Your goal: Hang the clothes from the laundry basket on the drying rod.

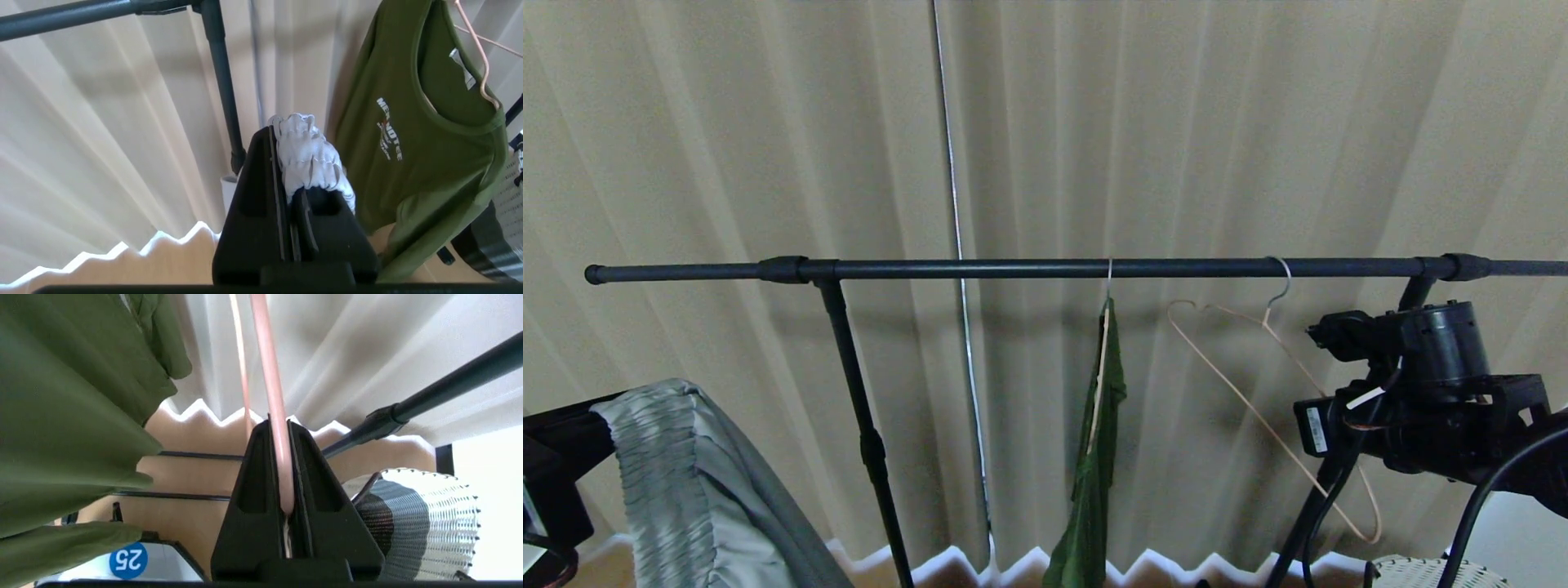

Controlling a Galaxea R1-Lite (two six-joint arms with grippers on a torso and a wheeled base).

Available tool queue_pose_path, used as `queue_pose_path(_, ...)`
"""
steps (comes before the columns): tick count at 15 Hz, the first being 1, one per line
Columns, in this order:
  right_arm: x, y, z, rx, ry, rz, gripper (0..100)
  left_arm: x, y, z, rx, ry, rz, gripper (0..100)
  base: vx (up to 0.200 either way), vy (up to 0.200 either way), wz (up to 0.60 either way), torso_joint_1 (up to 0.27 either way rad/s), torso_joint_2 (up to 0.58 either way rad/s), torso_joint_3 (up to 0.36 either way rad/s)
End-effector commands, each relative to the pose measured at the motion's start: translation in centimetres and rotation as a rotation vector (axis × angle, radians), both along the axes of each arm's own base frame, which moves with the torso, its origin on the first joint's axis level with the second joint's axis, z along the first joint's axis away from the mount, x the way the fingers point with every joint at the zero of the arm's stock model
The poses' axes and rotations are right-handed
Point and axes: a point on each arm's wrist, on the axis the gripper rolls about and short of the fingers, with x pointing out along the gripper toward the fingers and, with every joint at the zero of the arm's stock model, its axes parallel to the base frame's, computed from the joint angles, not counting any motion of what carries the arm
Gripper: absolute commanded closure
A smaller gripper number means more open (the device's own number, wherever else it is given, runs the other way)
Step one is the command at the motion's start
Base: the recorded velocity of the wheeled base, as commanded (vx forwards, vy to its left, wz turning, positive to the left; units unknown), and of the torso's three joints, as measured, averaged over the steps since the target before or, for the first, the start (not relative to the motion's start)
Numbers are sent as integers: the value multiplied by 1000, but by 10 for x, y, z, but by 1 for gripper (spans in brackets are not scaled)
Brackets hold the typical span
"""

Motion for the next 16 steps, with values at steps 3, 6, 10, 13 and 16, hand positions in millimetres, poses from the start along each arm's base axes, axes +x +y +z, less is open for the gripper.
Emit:
queue_pose_path(3,-5,-2,11,11,-41,-1,100,-1,0,-1,2,2,0,100,0,0,0,0,0,0)
queue_pose_path(6,-14,-4,29,29,-112,1,100,-1,0,-3,10,2,-3,100,0,0,0,0,0,0)
queue_pose_path(10,-23,-6,41,45,-159,4,100,0,0,-11,5,-89,-7,100,0,0,0,0,0,0)
queue_pose_path(13,-30,-7,41,45,-161,6,100,0,0,-12,9,-112,-6,100,0,0,0,0,0,0)
queue_pose_path(16,-39,-9,43,47,-169,11,100,0,0,-11,8,-118,-4,100,0,0,0,0,0,0)
